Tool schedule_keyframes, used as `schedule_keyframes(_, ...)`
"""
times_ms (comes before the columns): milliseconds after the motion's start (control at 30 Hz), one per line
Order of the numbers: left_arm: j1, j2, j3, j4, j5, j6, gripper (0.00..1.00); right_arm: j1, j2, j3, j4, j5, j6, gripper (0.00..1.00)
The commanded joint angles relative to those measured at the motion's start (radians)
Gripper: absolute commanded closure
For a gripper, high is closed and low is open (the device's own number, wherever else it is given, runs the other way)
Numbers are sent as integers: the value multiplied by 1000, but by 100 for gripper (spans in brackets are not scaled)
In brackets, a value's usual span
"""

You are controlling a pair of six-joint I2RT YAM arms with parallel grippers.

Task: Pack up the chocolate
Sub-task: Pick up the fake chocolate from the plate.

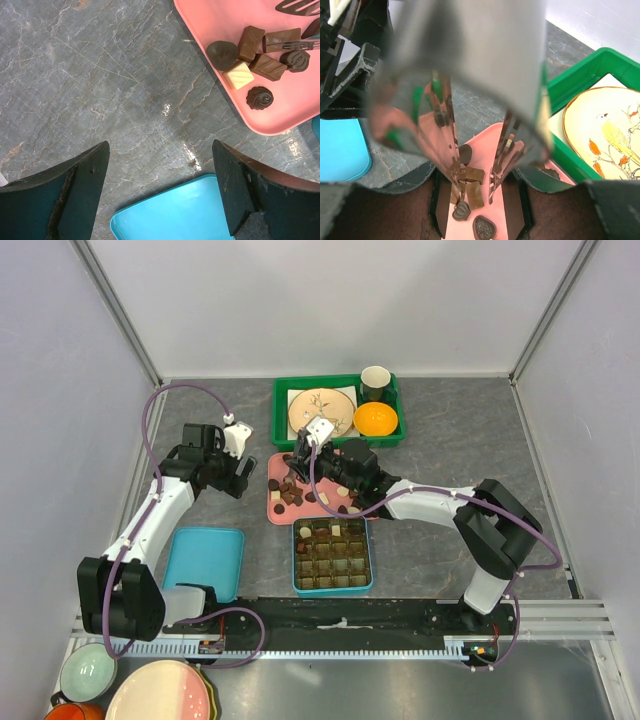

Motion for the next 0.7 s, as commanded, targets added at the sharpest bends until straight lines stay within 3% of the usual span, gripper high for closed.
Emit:
schedule_keyframes(0,7,-26,7,7,1,32,10,0,-7,-8,58,-17,14,53)
schedule_keyframes(667,9,-28,11,5,-2,39,10,-12,75,-9,54,4,5,53)
